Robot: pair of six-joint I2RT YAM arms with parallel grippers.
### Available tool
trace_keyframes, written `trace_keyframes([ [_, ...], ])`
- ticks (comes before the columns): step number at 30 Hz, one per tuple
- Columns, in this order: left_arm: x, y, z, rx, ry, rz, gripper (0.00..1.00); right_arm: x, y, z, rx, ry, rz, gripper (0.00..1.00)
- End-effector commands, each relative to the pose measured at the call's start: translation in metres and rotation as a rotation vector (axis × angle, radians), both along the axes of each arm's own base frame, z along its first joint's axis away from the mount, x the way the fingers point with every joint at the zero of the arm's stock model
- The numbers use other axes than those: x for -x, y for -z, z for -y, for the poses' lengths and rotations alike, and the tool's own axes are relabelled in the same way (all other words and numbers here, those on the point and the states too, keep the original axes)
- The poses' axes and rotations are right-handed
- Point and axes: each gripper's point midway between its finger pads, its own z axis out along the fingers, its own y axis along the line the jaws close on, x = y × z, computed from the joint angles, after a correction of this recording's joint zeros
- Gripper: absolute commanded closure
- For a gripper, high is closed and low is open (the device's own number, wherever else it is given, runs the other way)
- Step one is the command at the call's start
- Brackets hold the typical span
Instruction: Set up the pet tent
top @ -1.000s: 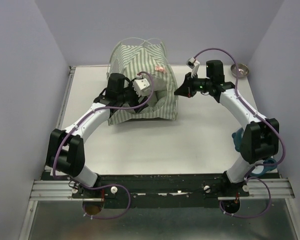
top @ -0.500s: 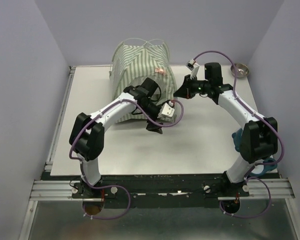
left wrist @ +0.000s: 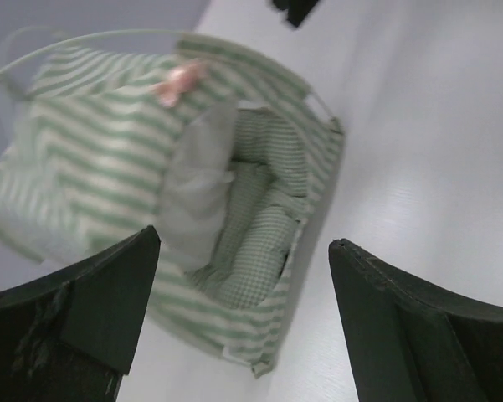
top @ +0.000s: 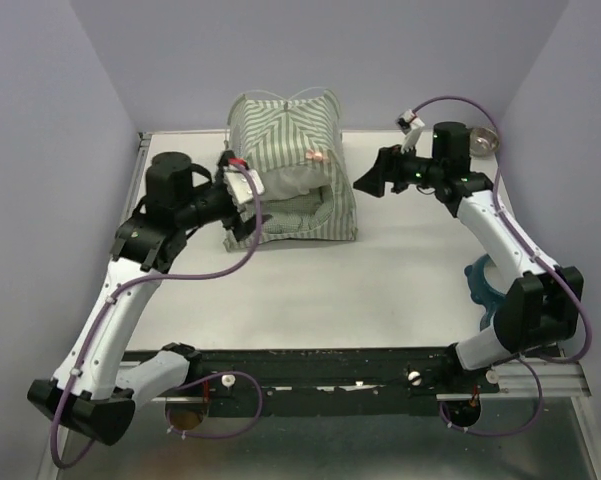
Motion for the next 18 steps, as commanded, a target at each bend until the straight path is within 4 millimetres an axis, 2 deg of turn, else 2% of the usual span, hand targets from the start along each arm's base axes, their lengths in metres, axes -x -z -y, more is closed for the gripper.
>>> trace_keyframes([
  [1, -0.054, -0.043, -0.067, 0.234, -0.53, -0.076, 0.01, 0.001, -0.04, 0.05, 0.024, 0.087, 0.105, 0.06],
  [3, -0.072, -0.05, -0.096, 0.272, -0.747, -0.095, 0.01, -0.028, -0.051, 0.092, 0.083, 0.2, 0.155, 0.05],
  [5, -0.082, -0.055, -0.114, 0.271, -0.847, -0.121, 0.01, -0.069, -0.065, 0.144, 0.209, 0.299, 0.238, 0.05],
  [8, -0.09, -0.038, -0.124, 0.248, -0.902, -0.219, 0.01, -0.127, -0.061, 0.21, 0.452, 0.389, 0.288, 0.06],
  [9, -0.091, -0.032, -0.125, 0.247, -0.903, -0.246, 0.01, -0.147, -0.043, 0.234, 0.533, 0.408, 0.263, 0.06],
  [10, -0.09, -0.026, -0.126, 0.244, -0.899, -0.265, 0.01, -0.159, -0.036, 0.253, 0.605, 0.418, 0.252, 0.06],
  [13, -0.091, -0.009, -0.128, 0.218, -0.907, -0.308, 0.01, -0.189, -0.012, 0.295, 0.813, 0.407, 0.25, 0.06],
  [15, -0.093, -0.001, -0.128, 0.205, -0.914, -0.335, 0.01, -0.208, 0.007, 0.317, 0.902, 0.406, 0.259, 0.06],
  [18, -0.094, 0.007, -0.129, 0.195, -0.922, -0.37, 0.01, -0.228, 0.04, 0.337, 1.012, 0.396, 0.27, 0.06],
])
